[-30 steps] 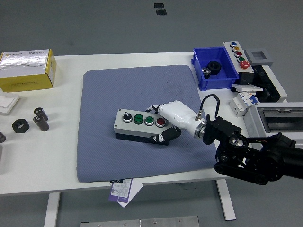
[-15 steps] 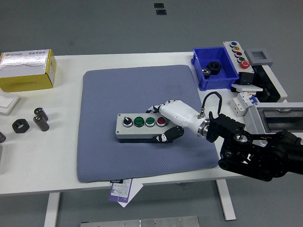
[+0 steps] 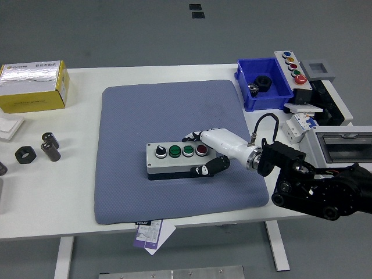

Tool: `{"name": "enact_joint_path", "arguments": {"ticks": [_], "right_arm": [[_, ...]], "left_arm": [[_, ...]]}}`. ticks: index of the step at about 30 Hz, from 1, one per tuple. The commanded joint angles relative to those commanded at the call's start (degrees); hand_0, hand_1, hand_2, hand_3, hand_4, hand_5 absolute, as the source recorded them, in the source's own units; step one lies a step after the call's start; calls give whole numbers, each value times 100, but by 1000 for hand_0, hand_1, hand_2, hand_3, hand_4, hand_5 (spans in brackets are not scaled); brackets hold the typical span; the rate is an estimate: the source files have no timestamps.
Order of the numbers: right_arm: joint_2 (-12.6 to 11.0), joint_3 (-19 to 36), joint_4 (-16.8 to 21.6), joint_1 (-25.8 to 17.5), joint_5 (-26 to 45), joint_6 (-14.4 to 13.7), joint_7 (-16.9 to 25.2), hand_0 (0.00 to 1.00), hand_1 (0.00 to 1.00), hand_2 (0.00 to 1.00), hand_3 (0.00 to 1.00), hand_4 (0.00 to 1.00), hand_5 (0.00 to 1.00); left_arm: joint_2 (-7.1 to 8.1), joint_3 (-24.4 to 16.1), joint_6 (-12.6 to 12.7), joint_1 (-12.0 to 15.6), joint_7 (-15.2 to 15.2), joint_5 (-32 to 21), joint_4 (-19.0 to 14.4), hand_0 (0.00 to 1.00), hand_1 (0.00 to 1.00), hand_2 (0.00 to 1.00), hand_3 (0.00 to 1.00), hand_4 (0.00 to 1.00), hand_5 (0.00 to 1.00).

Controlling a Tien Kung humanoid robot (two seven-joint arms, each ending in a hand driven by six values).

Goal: Pick up the button,place it on the desk,press the button,press the button

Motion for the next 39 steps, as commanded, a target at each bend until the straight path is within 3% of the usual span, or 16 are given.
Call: {"name": "enact_joint_path", "arguments": {"ticks": [13, 14, 26, 39], "right_arm": [[-124, 114, 62, 6, 438, 225, 99, 849, 819, 879, 897, 592, 2], [-129, 123, 66, 2, 466, 241, 98, 884, 859, 921, 962, 604, 2], [-133, 212, 122, -5, 439, 363, 105, 907, 877, 966, 998, 596, 2], [-272, 281, 344, 28, 359, 531, -4, 913, 893, 998, 998, 628, 2]], "left_arm": [[-33, 173, -19, -13, -97, -184, 2, 625, 506, 495, 594, 656, 166], [-35, 162, -19, -10, -93, -173, 2, 625, 505, 494, 594, 652, 166], [-49, -49, -14, -5, -8, 49, 5, 624, 502, 493, 593, 629, 140], [-58, -16, -22, 3, -23, 0, 3, 623, 503, 493, 592, 630, 140]]}}
